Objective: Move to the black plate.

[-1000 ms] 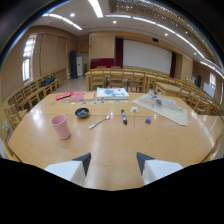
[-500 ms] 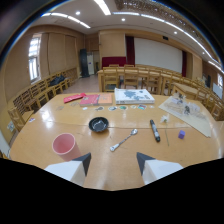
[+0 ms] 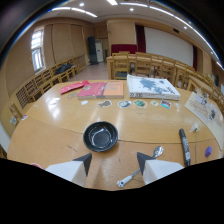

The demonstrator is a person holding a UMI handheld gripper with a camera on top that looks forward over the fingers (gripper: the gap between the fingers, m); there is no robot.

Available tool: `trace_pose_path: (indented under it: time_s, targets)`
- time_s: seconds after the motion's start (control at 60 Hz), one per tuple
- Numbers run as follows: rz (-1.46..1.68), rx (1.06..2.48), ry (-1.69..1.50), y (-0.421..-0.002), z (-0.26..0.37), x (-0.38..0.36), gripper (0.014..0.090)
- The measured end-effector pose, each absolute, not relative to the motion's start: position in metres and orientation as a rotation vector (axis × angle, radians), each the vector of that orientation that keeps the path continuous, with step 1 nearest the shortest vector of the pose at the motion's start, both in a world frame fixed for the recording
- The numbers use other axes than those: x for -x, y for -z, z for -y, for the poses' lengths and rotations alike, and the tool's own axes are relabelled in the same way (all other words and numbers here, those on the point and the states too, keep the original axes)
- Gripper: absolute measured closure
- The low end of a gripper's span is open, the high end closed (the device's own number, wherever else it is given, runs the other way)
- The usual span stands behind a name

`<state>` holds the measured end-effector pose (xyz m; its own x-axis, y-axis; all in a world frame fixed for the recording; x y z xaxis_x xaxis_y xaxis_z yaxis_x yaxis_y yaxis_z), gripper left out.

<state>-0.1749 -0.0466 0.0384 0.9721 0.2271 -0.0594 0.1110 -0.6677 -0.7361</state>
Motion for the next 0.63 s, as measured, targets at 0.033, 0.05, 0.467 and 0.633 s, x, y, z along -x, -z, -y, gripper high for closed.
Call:
trace_pose_path:
  time_s: [0.033, 0.05, 0.467, 0.633]
  targets:
    - [0.237, 2.313, -0.188, -0.036, 0.044, 0.177, 0.0192]
    - [0.239, 2.315, -0.190, -0.034, 0.043, 0.178, 0.0194]
    - [0.241, 2.319, -0.192, -0.031, 0.034, 0.183, 0.0193]
    - [0.245, 2.316, -0.196, -0.033, 0.034, 0.186, 0.0196]
